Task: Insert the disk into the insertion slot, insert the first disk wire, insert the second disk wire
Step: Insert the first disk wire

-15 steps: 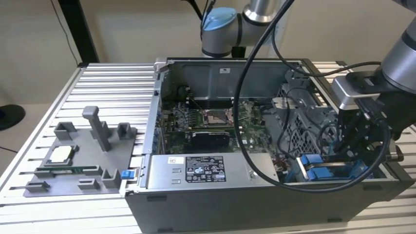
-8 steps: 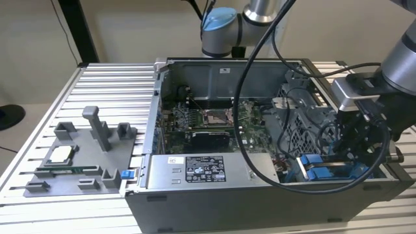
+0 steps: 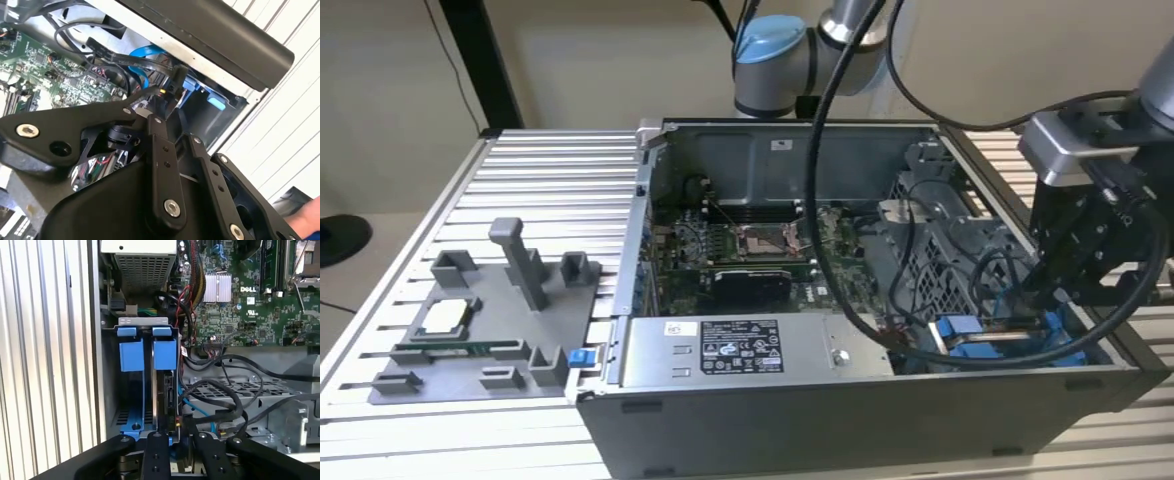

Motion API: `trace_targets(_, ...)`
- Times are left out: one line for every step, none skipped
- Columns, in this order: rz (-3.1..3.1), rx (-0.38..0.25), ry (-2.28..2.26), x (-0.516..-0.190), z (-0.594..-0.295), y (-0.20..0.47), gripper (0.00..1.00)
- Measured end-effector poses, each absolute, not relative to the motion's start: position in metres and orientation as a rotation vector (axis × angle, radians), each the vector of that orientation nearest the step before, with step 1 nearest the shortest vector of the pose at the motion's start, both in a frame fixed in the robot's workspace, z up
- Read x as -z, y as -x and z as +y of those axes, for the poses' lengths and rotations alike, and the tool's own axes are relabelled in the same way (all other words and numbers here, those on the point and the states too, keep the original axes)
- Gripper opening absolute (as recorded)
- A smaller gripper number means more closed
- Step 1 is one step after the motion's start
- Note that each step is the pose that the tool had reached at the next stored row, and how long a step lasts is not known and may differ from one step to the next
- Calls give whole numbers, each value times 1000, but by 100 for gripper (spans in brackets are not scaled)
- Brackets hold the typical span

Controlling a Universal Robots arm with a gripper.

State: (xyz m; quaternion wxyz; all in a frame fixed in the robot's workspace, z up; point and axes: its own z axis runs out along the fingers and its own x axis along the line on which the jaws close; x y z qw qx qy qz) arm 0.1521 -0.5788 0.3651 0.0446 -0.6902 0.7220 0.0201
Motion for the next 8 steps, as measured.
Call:
trace_targets(2206,-61,2109,-370,-579,-152,0)
trace_targets(2206,-61,2109,-374,-579,-152,0)
trace_targets(2206,-61,2109,-378,-579,-152,0)
trace_targets(2206,-61,2109,-380,-579,-152,0)
trace_targets(2206,-62,2109,-380,-579,-152,0)
trace_targets(2206,-62,2109,-380,-579,-152,0)
trace_targets(2206,-62,2109,-380,-579,-152,0)
trace_targets(2206,-62,2109,-380,-579,-152,0)
